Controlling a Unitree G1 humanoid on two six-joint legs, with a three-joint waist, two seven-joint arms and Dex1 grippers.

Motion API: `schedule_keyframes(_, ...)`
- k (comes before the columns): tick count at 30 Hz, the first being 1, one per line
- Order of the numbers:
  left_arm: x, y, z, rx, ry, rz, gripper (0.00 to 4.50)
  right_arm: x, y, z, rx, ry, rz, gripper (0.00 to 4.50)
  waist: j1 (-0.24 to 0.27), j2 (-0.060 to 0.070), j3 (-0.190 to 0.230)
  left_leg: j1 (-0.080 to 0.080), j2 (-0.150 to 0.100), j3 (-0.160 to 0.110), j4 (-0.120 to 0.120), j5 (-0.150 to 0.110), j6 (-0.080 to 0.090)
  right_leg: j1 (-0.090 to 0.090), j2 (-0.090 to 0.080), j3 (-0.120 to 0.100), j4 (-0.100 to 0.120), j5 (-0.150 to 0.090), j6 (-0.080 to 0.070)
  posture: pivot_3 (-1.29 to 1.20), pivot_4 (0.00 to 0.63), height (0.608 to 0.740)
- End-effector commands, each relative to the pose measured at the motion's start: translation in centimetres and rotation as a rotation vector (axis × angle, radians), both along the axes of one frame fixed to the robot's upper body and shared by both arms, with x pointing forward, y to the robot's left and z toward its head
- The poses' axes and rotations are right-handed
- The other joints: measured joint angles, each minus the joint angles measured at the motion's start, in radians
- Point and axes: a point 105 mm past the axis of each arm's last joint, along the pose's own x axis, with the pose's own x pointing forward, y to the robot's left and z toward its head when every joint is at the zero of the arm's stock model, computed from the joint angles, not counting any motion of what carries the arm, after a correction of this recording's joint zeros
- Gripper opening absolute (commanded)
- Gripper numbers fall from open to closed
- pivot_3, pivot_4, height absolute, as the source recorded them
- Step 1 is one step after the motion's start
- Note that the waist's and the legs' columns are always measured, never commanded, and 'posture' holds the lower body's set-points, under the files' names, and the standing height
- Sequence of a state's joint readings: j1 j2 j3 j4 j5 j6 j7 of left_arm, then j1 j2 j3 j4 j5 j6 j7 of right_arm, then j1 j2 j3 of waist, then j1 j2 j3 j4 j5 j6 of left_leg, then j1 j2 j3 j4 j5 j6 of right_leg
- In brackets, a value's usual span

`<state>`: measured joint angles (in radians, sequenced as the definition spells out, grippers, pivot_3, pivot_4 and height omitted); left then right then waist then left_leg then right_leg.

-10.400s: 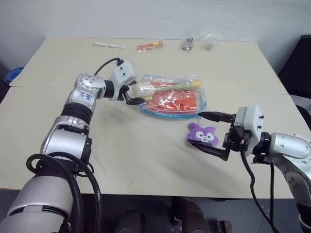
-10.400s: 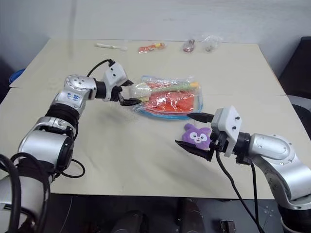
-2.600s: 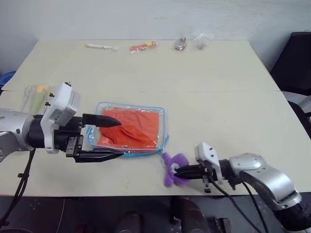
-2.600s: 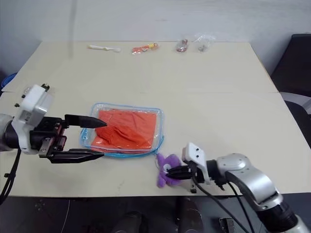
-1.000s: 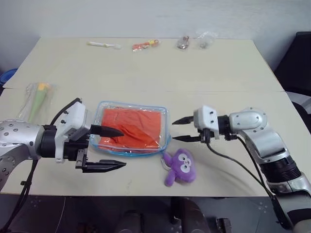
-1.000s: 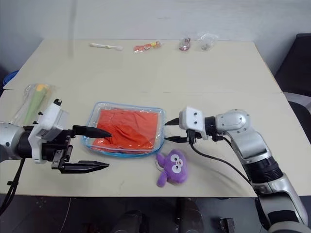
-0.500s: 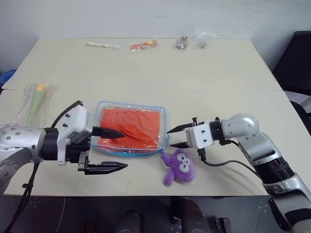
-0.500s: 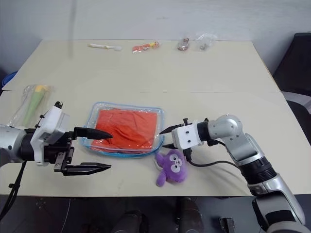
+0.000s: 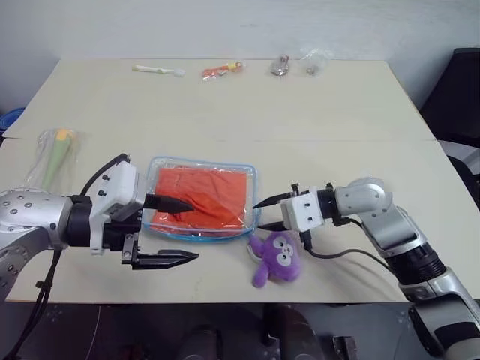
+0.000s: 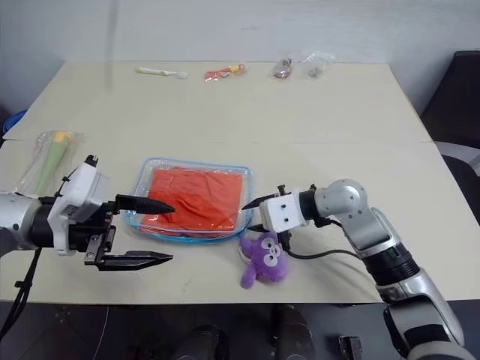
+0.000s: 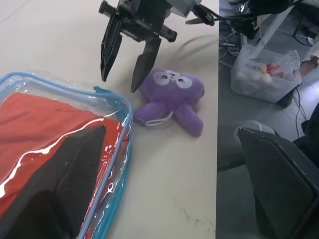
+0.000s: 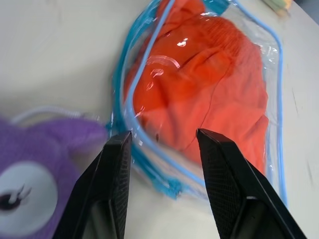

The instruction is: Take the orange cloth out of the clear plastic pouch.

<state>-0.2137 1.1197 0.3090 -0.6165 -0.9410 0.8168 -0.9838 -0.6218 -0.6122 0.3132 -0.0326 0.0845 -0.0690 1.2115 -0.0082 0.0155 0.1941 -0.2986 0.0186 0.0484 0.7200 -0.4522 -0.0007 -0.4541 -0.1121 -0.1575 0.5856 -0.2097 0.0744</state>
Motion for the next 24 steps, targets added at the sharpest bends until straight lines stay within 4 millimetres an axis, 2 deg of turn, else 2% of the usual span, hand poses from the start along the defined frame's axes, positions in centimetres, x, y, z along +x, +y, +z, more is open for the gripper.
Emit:
schedule_keyframes(1, -0.2, -0.1, 0.4, 0.004, -0.029, -0.007, 4.50, 0.3, -1.6, 2.4, 0.088, 0.093, -0.084, 2.10, 0.004, 0.000, 0.000, 0.000, 0.000, 0.000, 0.000, 0.000, 0.000, 0.000, 0.000, 0.000, 0.000, 0.000, 0.000, 0.00, 0.150, 0.740)
schedule_keyframes(4, -0.3, 0.1, 0.3, 0.007, -0.023, -0.001, 4.50, -0.5, -4.4, 2.8, 0.082, 0.267, -0.136, 2.10, 0.010, 0.000, 0.000, -0.001, -0.001, -0.001, 0.001, 0.000, 0.000, 0.000, -0.001, -0.001, 0.000, 0.000, 0.000, 0.00, 0.150, 0.740)
schedule_keyframes(6, -0.4, 0.2, 0.2, 0.007, -0.021, -0.001, 4.50, -1.6, -6.8, 2.4, 0.048, 0.411, -0.174, 2.10, 0.012, 0.000, 0.000, -0.002, -0.001, -0.003, 0.001, 0.000, 0.001, 0.000, -0.001, -0.001, -0.001, 0.000, 0.000, 0.00, 0.150, 0.740)
schedule_keyframes(9, -0.4, 0.0, 0.2, 0.003, -0.023, -0.007, 4.50, -2.3, -8.2, 1.4, 0.017, 0.502, -0.223, 2.10, 0.010, 0.000, 0.000, -0.002, -0.001, -0.003, 0.000, 0.000, 0.001, 0.001, -0.001, -0.002, -0.002, 0.000, 0.000, 0.00, 0.150, 0.740)
schedule_keyframes(14, -0.2, -0.2, 0.3, 0.000, -0.030, -0.023, 4.50, -3.6, -7.4, -0.5, 0.011, 0.618, -0.212, 2.10, -0.001, 0.000, 0.000, 0.000, 0.000, 0.003, -0.002, 0.000, 0.000, 0.002, -0.001, 0.001, 0.001, 0.000, 0.000, 0.00, 0.150, 0.740)
schedule_keyframes(20, -0.1, -0.3, 0.4, 0.005, -0.034, -0.030, 4.50, -3.9, -5.7, -1.8, 0.076, 0.734, -0.220, 2.10, 0.005, 0.000, 0.000, 0.000, 0.000, 0.003, -0.001, 0.000, 0.000, 0.001, -0.001, 0.001, 0.001, 0.000, 0.000, 0.00, 0.150, 0.740)
schedule_keyframes(24, -0.2, -0.3, 0.4, 0.007, -0.036, -0.031, 4.50, -3.8, -5.1, -3.8, 0.037, 0.755, -0.247, 2.10, 0.008, 0.000, 0.000, 0.000, -0.001, 0.000, 0.000, 0.000, 0.000, 0.001, 0.000, 0.000, 0.000, 0.000, 0.000, 0.00, 0.150, 0.740)
